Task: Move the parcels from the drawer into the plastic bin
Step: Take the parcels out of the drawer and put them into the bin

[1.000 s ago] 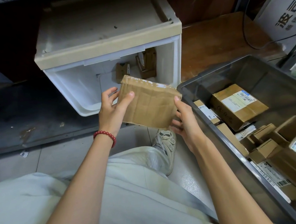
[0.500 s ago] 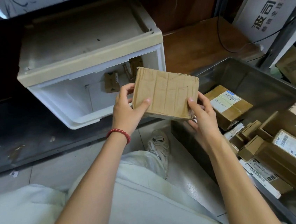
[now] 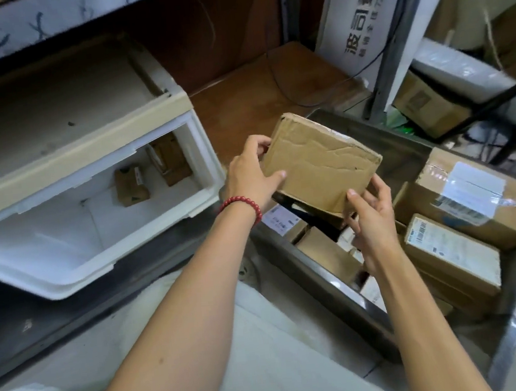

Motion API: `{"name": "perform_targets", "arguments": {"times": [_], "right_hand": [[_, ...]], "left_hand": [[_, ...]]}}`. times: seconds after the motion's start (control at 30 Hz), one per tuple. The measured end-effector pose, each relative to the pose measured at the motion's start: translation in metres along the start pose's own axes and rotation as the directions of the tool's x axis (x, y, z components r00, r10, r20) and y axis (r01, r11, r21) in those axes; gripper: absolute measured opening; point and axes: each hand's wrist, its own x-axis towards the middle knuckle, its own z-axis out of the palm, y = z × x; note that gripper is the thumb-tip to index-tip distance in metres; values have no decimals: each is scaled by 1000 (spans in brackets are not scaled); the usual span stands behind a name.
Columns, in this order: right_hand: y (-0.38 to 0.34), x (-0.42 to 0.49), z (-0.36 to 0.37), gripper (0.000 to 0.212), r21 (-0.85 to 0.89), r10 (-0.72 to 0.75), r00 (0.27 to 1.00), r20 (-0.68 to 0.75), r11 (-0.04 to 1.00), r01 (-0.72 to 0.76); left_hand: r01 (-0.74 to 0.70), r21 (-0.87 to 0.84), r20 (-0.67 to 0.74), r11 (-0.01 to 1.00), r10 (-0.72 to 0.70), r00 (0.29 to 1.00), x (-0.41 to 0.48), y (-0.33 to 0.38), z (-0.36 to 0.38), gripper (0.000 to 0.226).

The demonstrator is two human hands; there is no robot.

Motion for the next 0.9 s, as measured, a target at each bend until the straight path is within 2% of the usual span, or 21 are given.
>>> {"name": "perform_targets", "arguments": {"times": [0.2, 0.37, 0.53, 0.67, 0.77, 0.9], "right_hand": [[9, 23, -17, 51, 13, 55, 998, -18, 998, -55], [25, 34, -23, 35, 2, 140, 989, -56, 990, -141], [47, 39, -19, 35, -5, 259, 963, -77, 965, -260], [57, 41, -13, 35, 2, 303, 947, -108, 952, -305], [61, 47, -14, 27, 88, 334, 934, -123, 942, -325], [60, 50, -12, 32, 108, 319, 940, -123, 946, -307]], "left_hand": [[61, 143, 56, 988, -69, 996, 30, -7, 38, 51], [86, 113, 177, 990, -105, 978, 43, -28, 63, 66], [118, 115, 291, 986, -147, 945, 54, -55, 75, 77], [143, 26, 343, 989, -143, 928, 65, -63, 85, 67], [138, -51, 346, 989, -112, 931, 78, -56, 97, 55], [139, -79, 315, 987, -108, 943, 88, -52, 104, 54]]}}
